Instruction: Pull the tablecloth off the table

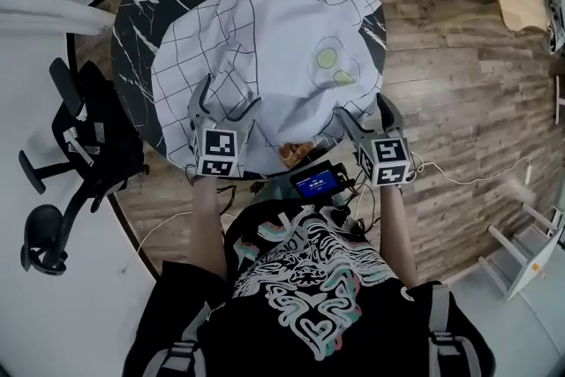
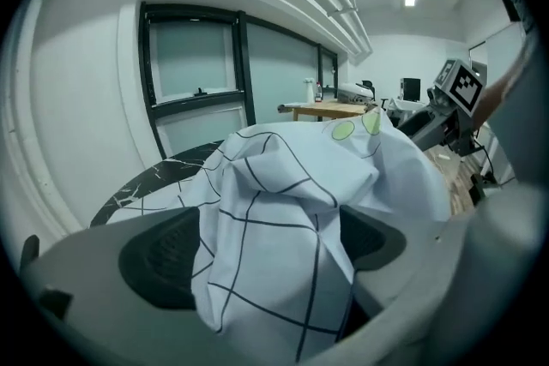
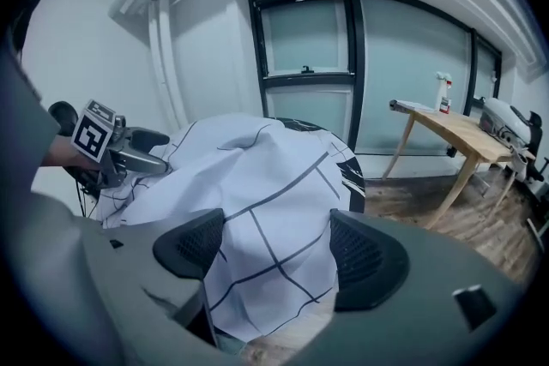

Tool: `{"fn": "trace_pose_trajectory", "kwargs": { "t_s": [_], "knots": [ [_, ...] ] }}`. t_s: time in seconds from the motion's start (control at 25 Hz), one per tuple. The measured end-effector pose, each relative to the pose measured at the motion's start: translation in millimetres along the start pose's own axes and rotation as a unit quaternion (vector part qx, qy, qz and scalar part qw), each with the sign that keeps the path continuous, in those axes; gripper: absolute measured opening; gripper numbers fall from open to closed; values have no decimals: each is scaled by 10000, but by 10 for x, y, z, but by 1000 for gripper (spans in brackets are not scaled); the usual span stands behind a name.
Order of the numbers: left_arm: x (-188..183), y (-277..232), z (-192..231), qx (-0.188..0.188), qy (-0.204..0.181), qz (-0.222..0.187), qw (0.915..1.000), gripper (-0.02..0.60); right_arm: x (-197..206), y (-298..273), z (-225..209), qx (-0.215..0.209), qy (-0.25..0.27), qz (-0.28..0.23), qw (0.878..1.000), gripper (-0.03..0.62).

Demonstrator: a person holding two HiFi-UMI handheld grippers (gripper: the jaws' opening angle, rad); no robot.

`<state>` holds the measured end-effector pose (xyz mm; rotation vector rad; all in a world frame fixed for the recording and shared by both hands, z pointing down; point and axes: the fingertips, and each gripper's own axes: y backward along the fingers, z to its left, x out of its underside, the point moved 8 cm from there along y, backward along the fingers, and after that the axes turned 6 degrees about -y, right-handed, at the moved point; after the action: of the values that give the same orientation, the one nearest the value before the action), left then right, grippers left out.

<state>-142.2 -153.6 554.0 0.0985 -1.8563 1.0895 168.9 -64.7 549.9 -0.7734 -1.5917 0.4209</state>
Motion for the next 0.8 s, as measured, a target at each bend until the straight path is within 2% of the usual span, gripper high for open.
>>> {"fn": "trace_pose_trajectory", "kwargs": {
  "t_s": [0.32,0.6,0.8],
  "knots": [
    [112,-262,91,121,-515,692,9962,521,6,-293,-54,-28,324,559,9979,416],
    [202,-436,171,287,-677,1270,9892,534,36,-464,-111,-159,233,725,9970,416],
    [298,-609,170,576,-643,1589,9835,535,82,-581,-118,-279,121,862,9958,416]
  ]
}}
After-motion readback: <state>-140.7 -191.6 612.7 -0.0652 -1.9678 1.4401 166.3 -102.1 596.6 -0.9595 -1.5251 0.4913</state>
